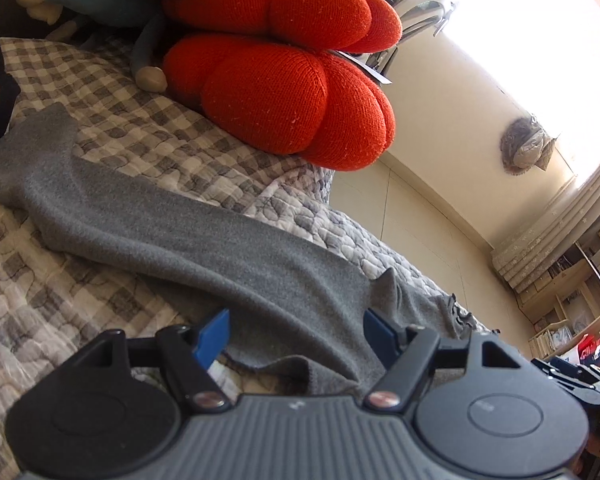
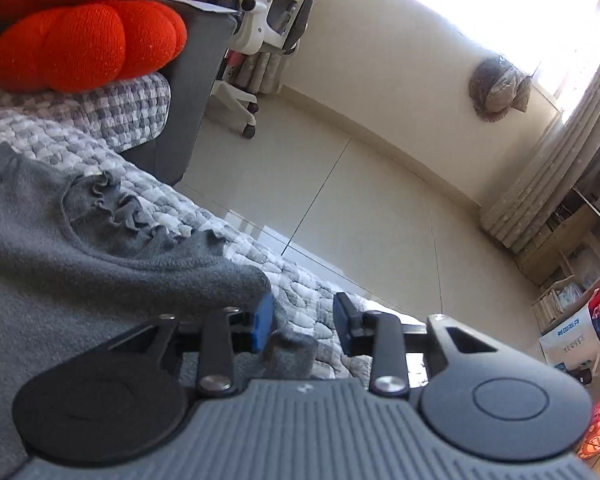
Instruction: Fold clothes
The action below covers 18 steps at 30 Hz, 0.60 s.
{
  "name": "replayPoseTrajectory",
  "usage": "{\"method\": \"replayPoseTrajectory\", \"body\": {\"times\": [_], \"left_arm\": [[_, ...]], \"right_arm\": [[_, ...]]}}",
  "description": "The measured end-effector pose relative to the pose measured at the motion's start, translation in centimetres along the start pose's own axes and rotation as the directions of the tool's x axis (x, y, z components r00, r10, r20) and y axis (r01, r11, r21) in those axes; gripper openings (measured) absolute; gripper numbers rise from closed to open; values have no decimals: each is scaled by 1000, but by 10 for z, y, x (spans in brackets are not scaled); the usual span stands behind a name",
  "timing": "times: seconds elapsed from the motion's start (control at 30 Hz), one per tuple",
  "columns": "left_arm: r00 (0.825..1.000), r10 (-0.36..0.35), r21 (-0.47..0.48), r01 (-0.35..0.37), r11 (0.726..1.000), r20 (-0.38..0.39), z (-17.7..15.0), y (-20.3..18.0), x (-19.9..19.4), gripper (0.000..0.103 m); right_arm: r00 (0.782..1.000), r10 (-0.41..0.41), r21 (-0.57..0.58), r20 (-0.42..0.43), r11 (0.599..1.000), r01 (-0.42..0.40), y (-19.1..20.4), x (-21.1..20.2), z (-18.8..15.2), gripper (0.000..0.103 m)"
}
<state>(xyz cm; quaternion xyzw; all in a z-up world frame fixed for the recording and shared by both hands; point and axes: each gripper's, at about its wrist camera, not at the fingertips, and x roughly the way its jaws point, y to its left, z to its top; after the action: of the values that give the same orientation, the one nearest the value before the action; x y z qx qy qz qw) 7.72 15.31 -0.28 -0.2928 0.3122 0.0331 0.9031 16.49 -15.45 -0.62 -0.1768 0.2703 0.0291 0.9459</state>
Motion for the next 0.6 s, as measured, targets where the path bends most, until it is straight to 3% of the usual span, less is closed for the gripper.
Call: {"method": "replayPoseTrajectory", "body": {"times": [0.03, 0.13, 0.3, 0.4, 0.6], "left_arm": [[1000, 3, -10, -3, 1000, 2, 1, 2, -1, 74], [1000, 11, -23, -11, 1000, -3, 3, 5, -2, 74], [1000, 18, -1, -18, 1000, -16, -2, 3, -6, 74], [999, 13, 24, -12, 1000, -30, -6, -1, -10, 74], [999, 4, 89, 0, 996, -41, -12, -7, -16, 74]], "right_arm": [[1000, 8, 58, 28, 998, -10, -7, -16, 0, 82], [995, 73, 226, 62, 971, -85, -28, -61, -12, 83], [980, 194, 383, -50, 910, -161, -36, -77, -66, 83], [964, 190, 344, -185, 932, -117, -21, -88, -93, 75], [957, 241, 355, -162, 919, -171, 1, -159, -134, 74]]}}
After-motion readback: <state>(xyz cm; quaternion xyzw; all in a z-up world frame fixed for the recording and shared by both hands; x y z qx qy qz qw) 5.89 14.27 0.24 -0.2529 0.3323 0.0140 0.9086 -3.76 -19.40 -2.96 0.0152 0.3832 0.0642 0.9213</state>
